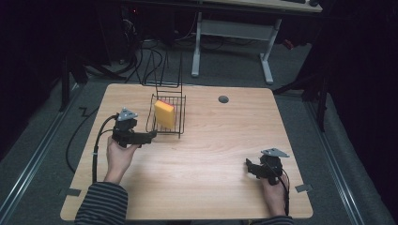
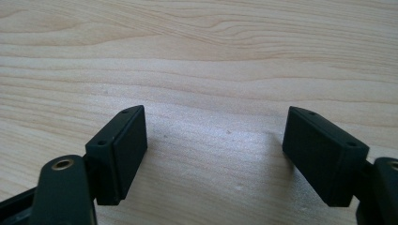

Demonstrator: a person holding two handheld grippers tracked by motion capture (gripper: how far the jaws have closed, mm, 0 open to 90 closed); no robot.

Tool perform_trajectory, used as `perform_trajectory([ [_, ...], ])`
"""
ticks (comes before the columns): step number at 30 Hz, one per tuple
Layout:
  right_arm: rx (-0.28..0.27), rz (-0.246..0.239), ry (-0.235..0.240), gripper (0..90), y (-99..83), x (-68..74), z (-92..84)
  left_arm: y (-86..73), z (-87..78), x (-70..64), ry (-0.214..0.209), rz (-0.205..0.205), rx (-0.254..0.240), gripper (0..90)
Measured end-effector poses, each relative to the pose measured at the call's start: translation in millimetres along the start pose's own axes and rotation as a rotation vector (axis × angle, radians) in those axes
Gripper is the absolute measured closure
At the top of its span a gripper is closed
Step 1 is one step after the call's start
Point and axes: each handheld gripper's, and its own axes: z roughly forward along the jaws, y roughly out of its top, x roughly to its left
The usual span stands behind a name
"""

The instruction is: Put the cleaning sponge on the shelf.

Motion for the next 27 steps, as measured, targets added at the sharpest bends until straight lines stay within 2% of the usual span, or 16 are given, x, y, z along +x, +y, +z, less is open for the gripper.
perform_trajectory([
  [14,0.0,0.0,0.0,22.5,0.0,0.0,0.0,-16.6,-19.0,7.6,0.005,-0.023,-0.016,9.0],
  [27,0.0,0.0,0.0,22.5,0.0,0.0,0.0,-39.3,-27.1,13.7,0.006,-0.058,-0.015,10.1],
])
